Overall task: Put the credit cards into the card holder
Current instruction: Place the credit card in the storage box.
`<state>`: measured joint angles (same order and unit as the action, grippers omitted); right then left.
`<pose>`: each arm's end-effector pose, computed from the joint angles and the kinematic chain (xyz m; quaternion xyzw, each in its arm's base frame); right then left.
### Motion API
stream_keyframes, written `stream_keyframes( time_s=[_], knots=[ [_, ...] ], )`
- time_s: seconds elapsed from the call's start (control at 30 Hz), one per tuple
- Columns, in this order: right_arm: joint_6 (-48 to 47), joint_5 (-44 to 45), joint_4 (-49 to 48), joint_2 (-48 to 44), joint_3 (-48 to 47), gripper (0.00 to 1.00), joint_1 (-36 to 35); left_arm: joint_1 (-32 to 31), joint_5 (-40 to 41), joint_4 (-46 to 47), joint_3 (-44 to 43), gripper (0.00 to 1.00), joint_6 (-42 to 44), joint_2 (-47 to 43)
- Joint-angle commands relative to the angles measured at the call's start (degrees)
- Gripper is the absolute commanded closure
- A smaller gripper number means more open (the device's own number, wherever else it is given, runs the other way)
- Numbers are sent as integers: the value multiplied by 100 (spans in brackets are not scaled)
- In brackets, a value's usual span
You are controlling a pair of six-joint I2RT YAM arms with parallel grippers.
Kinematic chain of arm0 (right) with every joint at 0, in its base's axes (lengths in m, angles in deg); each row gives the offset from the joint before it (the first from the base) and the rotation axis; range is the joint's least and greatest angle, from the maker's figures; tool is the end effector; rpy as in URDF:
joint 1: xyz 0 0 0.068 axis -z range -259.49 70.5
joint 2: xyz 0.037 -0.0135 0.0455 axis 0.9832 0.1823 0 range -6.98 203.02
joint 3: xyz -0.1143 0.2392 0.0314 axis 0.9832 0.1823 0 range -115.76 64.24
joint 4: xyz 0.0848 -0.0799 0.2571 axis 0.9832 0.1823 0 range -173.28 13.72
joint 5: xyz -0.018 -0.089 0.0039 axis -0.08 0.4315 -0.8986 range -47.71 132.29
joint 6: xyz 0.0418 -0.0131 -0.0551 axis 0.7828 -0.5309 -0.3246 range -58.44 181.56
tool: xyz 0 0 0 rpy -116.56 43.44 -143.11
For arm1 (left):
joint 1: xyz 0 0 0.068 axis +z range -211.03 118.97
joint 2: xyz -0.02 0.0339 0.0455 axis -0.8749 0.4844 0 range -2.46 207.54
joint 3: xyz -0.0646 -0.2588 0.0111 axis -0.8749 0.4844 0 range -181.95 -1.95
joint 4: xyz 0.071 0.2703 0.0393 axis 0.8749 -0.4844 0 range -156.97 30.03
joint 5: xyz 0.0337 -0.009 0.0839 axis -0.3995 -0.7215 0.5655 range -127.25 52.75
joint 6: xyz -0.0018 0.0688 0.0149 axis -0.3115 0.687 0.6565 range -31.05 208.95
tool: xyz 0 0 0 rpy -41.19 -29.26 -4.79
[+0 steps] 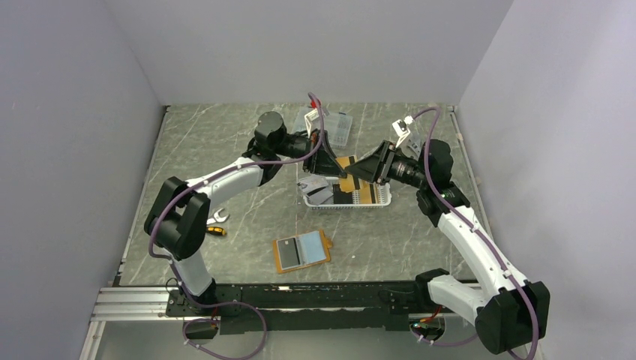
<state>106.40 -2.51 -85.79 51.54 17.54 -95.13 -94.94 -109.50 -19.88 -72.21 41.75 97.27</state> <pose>0.2514 0.1125 0.3188 -0.0611 0.7441 0.5524 0.3708 0.3143 -0.2774 0.3055 0.3909 0.5648 -0.6902 0.2275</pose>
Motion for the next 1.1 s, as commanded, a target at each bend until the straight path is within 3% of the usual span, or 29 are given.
stream_keyframes(
  time_s=[0.0,0.03,0.1,0.2,0.37,0.6,0.67,0.77,0.8,1.07],
  knots=[
    [187,-449,-509,-46,37,59,6,47,-116,825,-96,100,-518,-57],
    [191,-437,-513,-63,30,62,8,45,-122,829,-83,99,-526,-66],
    [201,-416,-460,-69,-2,77,18,50,-129,778,-52,95,-471,-115],
    [109,-431,-217,-101,-98,94,46,97,-175,602,-34,78,-362,-227],
    [12,-454,4,-266,-138,96,87,270,-199,463,-4,65,-269,-390],
    [60,-532,39,-261,-147,92,101,336,123,-1036,-9,71,939,-661],
    [106,-554,-17,-264,-127,92,98,337,113,-877,79,66,847,-688],
    [121,-536,-54,-249,-135,92,96,332,59,-144,324,45,205,-670],
    [110,-524,-45,-220,-144,92,94,331,71,68,382,42,39,-664],
    [530,-530,-621,-48,17,98,77,79,476,-1010,526,40,959,-877]
  ],
)
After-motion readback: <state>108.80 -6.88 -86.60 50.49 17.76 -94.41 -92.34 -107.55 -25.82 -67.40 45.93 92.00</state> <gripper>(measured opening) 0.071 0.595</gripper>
